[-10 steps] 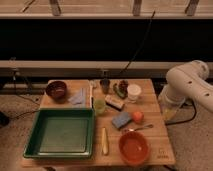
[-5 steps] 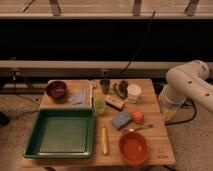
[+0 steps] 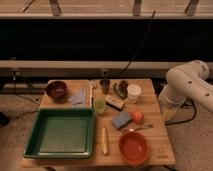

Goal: Wipe table surface with sponge

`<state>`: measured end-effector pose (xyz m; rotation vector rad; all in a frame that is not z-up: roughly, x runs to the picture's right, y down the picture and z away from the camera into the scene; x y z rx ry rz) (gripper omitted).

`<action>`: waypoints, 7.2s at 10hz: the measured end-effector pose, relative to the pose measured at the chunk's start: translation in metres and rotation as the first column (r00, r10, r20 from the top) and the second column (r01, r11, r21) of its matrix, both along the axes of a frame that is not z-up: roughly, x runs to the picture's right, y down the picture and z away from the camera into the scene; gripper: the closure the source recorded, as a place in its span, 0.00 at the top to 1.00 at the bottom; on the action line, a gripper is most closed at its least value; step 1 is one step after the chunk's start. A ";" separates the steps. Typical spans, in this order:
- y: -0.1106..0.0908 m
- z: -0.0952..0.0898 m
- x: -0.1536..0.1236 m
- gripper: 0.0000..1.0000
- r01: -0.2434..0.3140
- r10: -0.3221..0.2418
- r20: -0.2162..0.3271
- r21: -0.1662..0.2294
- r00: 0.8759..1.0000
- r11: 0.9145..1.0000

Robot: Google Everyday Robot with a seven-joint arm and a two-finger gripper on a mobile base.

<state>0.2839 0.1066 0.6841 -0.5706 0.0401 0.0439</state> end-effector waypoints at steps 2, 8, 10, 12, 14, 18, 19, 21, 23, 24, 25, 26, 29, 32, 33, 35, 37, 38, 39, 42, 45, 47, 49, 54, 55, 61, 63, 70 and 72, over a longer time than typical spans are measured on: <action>0.000 0.000 0.000 0.65 0.000 0.000 0.000 0.000 1.000 1.000; 0.000 0.000 0.000 0.65 0.000 0.000 0.000 0.000 1.000 1.000; 0.000 0.000 0.000 0.65 0.000 0.000 0.000 0.000 1.000 1.000; -0.001 0.000 0.000 0.65 -0.002 0.002 0.001 0.002 1.000 1.000; 0.000 0.011 -0.006 0.65 0.008 -0.008 0.037 0.008 0.999 1.000; -0.001 0.050 -0.071 0.65 0.031 -0.032 0.155 0.008 0.987 0.999; 0.000 0.061 -0.086 0.65 0.037 -0.037 0.182 0.006 0.983 0.999; 0.001 0.081 -0.107 0.65 0.057 -0.056 0.224 0.000 0.973 0.998; 0.006 0.097 -0.116 0.65 0.073 -0.068 0.247 -0.013 0.967 0.997; 0.012 0.106 -0.120 0.65 0.079 -0.070 0.254 -0.027 0.965 0.997; 0.017 0.112 -0.124 0.65 0.082 -0.070 0.261 -0.037 0.963 0.996; 0.023 0.120 -0.130 0.65 0.088 -0.072 0.271 -0.049 0.960 0.995; 0.039 0.136 -0.141 0.65 0.096 -0.070 0.292 -0.075 0.954 0.993; 0.051 0.153 -0.145 0.65 0.096 -0.064 0.301 -0.093 0.951 0.991; 0.054 0.158 -0.145 0.65 0.094 -0.061 0.302 -0.096 0.951 0.991; 0.061 0.166 -0.147 0.65 0.095 -0.061 0.303 -0.099 0.951 0.990; 0.066 0.171 -0.151 0.65 0.101 -0.067 0.301 -0.101 0.951 0.990; 0.068 0.173 -0.153 0.65 0.106 -0.072 0.299 -0.101 0.952 0.989; 0.070 0.176 -0.156 0.65 0.116 -0.081 0.297 -0.100 0.951 0.988; 0.073 0.178 -0.156 0.43 0.125 -0.093 0.286 -0.094 0.954 0.988; 0.067 0.170 -0.150 0.12 0.121 -0.093 0.279 -0.082 0.956 0.989; 0.061 0.168 -0.147 0.00 0.124 -0.101 0.269 -0.070 0.958 0.990; 0.058 0.169 -0.154 0.00 0.135 -0.114 0.266 -0.061 0.957 0.989; 0.074 0.163 -0.189 0.00 0.183 -0.158 0.297 -0.058 0.942 0.981; 0.079 0.161 -0.189 0.00 0.184 -0.157 0.301 -0.061 0.941 0.981; 0.071 0.169 -0.143 0.00 0.155 -0.136 0.234 -0.064 0.963 0.986; 0.053 0.180 -0.140 0.00 0.145 -0.132 0.213 -0.049 0.968 0.988; 0.045 0.174 -0.190 0.00 0.187 -0.178 0.264 -0.009 0.948 0.982; 0.060 0.166 -0.204 0.00 0.202 -0.189 0.291 -0.014 0.938 0.979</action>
